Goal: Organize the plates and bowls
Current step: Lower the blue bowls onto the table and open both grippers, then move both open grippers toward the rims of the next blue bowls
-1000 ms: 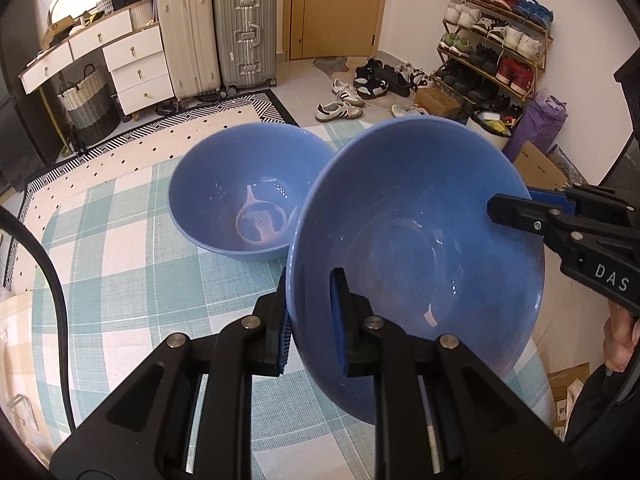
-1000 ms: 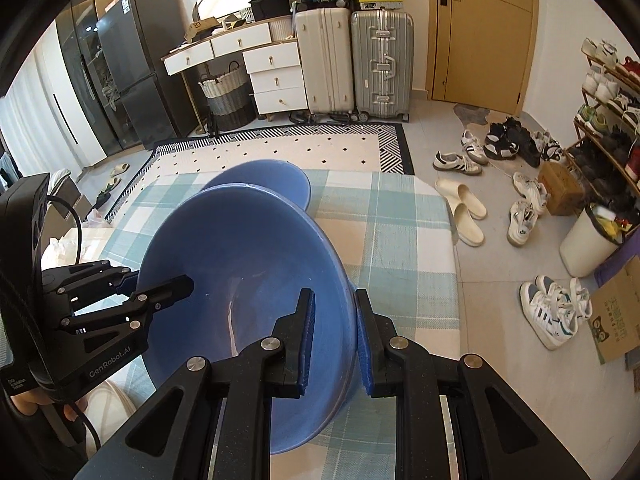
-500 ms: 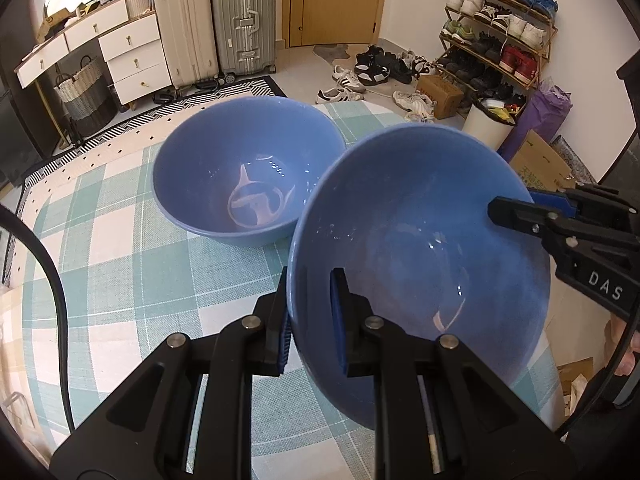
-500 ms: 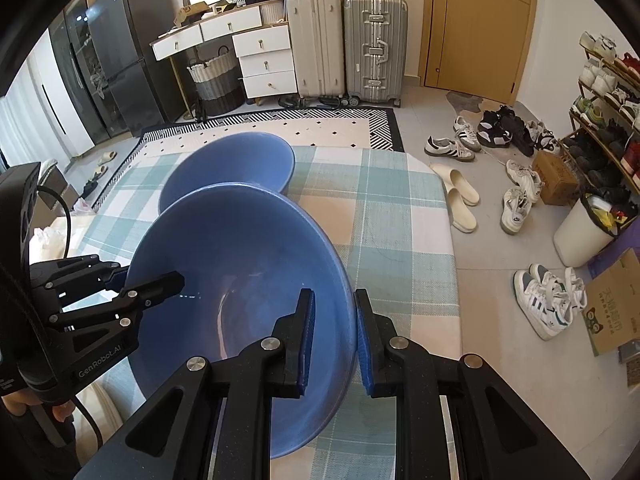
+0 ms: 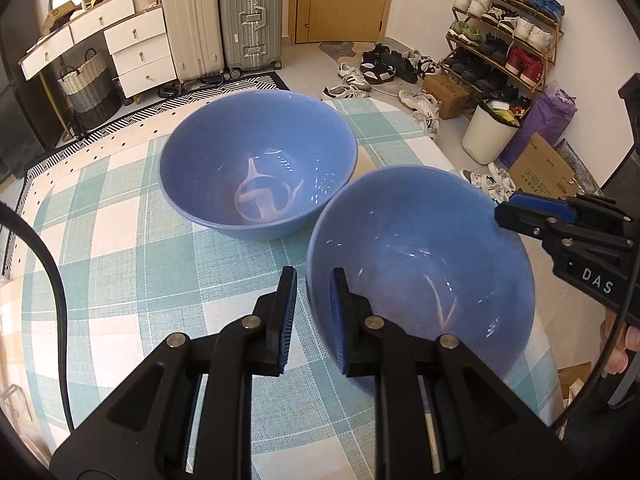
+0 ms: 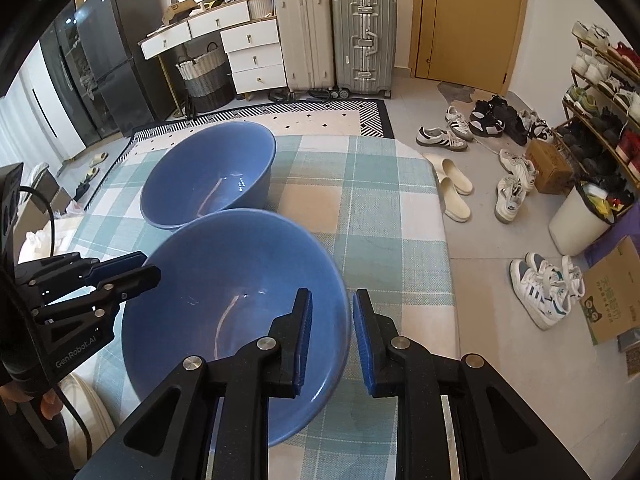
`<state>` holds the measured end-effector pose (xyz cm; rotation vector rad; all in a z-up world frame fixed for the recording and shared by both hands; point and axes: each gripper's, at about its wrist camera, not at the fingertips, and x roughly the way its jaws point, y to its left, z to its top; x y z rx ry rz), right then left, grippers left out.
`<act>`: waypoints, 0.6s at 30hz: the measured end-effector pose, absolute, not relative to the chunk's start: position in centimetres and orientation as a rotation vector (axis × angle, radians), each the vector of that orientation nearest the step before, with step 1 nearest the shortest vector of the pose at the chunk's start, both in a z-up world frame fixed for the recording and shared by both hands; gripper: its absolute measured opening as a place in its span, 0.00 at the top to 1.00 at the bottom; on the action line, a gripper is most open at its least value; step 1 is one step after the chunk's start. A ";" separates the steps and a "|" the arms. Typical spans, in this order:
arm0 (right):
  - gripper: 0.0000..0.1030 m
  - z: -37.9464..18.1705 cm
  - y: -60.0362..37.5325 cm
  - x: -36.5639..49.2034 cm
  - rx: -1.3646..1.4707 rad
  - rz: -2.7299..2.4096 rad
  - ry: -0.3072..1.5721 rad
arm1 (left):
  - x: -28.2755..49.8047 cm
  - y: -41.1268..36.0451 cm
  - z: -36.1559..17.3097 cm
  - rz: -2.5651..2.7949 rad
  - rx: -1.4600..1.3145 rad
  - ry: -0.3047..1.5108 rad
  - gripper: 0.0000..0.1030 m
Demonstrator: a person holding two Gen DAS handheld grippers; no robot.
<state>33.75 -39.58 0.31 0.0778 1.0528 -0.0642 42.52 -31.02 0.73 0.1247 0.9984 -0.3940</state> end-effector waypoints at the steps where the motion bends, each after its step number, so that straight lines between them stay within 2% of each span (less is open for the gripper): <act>1: 0.73 0.4 -39.7 33.6 0.078 -0.067 1.051 | 42.4 -30.9 0.8 -0.394 0.124 0.997 0.86; 3: 0.71 0.6 -39.7 33.5 0.083 -0.068 1.044 | 42.4 -30.8 0.9 -0.394 0.122 0.991 0.84; 5: 0.70 0.8 -39.7 33.4 0.084 -0.066 1.040 | 42.3 -30.5 1.1 -0.399 0.116 0.988 0.78; 7: 0.66 1.0 -39.5 33.3 0.085 -0.060 1.034 | 42.1 -30.3 1.4 -0.393 0.121 0.985 0.77; 10: 0.55 1.4 -39.2 33.2 0.085 -0.047 1.024 | 41.9 -29.8 1.7 -0.383 0.108 0.979 0.64; 12: 0.54 1.6 -39.0 33.2 0.089 -0.036 1.019 | 41.8 -29.4 2.0 -0.383 0.104 0.971 0.59; 14: 0.52 1.8 -38.8 33.3 0.086 -0.030 1.018 | 41.7 -29.0 2.3 -0.389 0.097 0.968 0.47; 16: 0.49 2.1 -38.6 33.3 0.085 -0.023 1.013 | 41.8 -28.7 2.5 -0.390 0.091 0.965 0.38; 18: 0.44 2.4 -38.4 33.4 0.089 -0.014 1.007 | 41.8 -28.3 2.9 -0.388 0.079 0.959 0.35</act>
